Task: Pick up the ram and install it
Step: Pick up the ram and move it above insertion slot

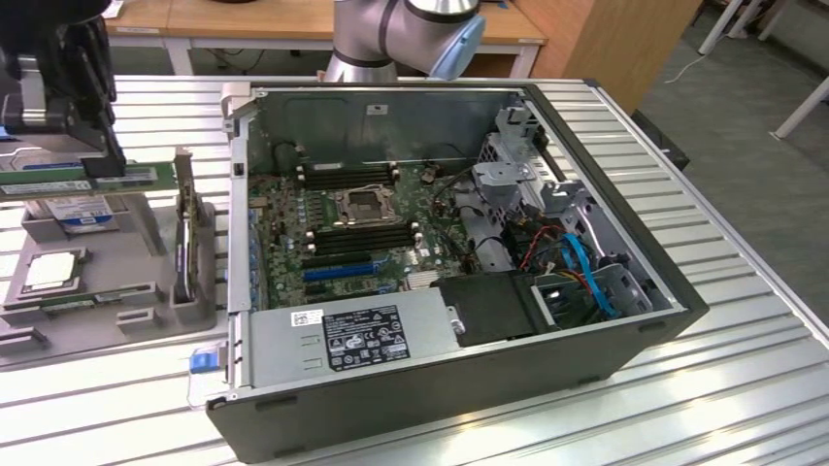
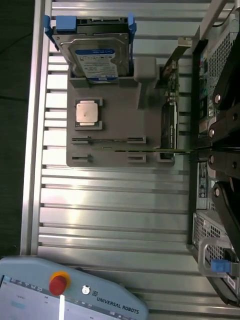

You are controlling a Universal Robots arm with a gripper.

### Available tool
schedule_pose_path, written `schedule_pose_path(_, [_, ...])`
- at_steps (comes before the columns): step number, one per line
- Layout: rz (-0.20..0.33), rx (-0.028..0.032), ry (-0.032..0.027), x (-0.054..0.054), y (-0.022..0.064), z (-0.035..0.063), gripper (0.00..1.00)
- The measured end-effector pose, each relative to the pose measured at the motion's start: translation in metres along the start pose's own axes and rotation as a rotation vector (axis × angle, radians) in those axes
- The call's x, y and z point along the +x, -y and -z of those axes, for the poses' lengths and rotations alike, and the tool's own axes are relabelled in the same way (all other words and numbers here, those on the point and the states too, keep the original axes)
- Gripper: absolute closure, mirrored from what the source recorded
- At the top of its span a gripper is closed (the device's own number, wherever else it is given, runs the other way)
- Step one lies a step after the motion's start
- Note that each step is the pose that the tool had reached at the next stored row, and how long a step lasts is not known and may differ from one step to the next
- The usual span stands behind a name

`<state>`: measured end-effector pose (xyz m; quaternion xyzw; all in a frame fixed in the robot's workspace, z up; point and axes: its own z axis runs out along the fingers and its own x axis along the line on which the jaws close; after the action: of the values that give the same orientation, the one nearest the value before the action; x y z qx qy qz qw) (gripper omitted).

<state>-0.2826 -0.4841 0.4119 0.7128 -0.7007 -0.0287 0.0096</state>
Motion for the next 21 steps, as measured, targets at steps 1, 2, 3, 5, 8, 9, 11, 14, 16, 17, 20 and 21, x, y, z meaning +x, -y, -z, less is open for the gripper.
schedule_pose_path(1, [0.000,-0.0002,0.0000,0.000,0.0014,0.0001,0.88])
schedule_pose_path(2, [0.000,-0.0005,0.0000,0.000,0.0028,0.0001,0.88])
schedule_pose_path(3, [0.000,-0.0006,0.0001,0.000,0.0041,0.0002,0.88])
schedule_pose_path(5, [0.000,-0.0011,0.0000,0.000,0.0069,0.0004,0.88])
schedule_pose_path(8, [0.000,-0.0019,0.0000,0.001,0.0113,0.0006,0.88])
schedule_pose_path(9, [0.000,-0.0022,0.0001,0.001,0.0127,0.0007,0.88])
schedule_pose_path(11, [0.000,-0.0028,0.0001,0.001,0.0159,0.0008,0.88])
schedule_pose_path(14, [0.000,-0.0037,0.0001,0.001,0.0201,0.0011,0.88])
schedule_pose_path(16, [0.000,-0.0042,0.0001,0.001,0.0230,0.0013,0.88])
schedule_pose_path(17, [0.000,-0.0045,0.0001,0.001,0.0244,0.0014,0.88])
schedule_pose_path(20, [0.000,-0.0052,0.0002,0.001,0.0286,0.0015,0.88])
schedule_pose_path(21, [0.000,-0.0055,0.0001,0.002,0.0300,0.0016,0.88])
